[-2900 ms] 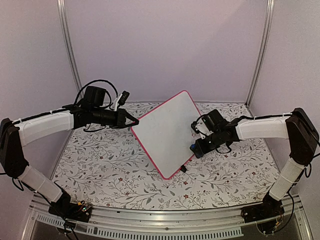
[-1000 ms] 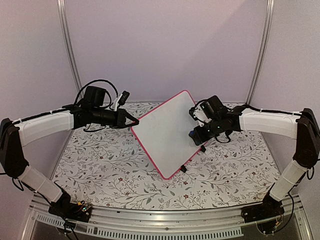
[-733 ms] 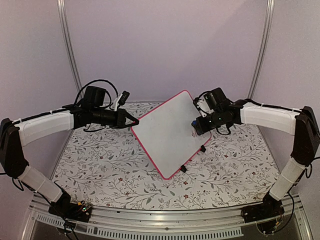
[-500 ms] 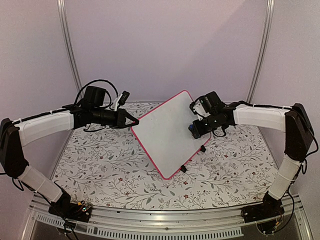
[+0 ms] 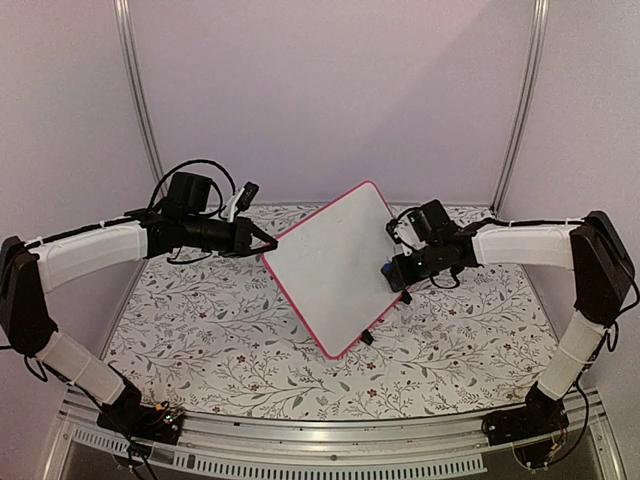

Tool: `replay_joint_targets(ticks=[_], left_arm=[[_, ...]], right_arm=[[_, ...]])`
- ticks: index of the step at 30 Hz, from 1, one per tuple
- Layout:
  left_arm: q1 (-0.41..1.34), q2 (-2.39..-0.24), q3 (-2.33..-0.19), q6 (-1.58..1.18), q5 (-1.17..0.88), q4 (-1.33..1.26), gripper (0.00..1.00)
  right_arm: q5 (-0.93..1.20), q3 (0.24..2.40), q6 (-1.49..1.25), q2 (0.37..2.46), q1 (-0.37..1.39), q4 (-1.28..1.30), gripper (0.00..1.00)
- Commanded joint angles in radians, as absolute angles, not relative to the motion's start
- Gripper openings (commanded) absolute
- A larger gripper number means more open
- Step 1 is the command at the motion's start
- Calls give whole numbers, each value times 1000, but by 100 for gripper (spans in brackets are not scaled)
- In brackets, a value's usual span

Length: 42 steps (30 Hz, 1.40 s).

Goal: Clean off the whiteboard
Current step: Erase the whiteboard at the center of the board.

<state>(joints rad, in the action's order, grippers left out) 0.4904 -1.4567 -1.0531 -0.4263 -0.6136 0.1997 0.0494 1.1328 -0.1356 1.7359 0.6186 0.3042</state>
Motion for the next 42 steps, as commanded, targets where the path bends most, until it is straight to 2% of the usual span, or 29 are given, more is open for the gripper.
replay_joint_targets(ticks=[1, 8, 16, 25, 42], left_arm=[[508, -1429, -1051, -376, -663, 179, 0], [508, -1431, -1049, -376, -662, 176, 0], [508, -1430, -1049, -375, -659, 177, 0], [508, -1427, -1051, -376, -659, 179, 0], [508, -1426, -1049, -376, -662, 177, 0]], right_arm=[[94, 1039, -167, 1737, 620, 353, 0], [90, 1041, -168, 1702, 620, 368, 0], [12, 1221, -130, 1679, 615, 426, 0], [11, 1362, -94, 1781, 580, 444, 0], [117, 1069, -137, 1751, 545, 374, 0]])
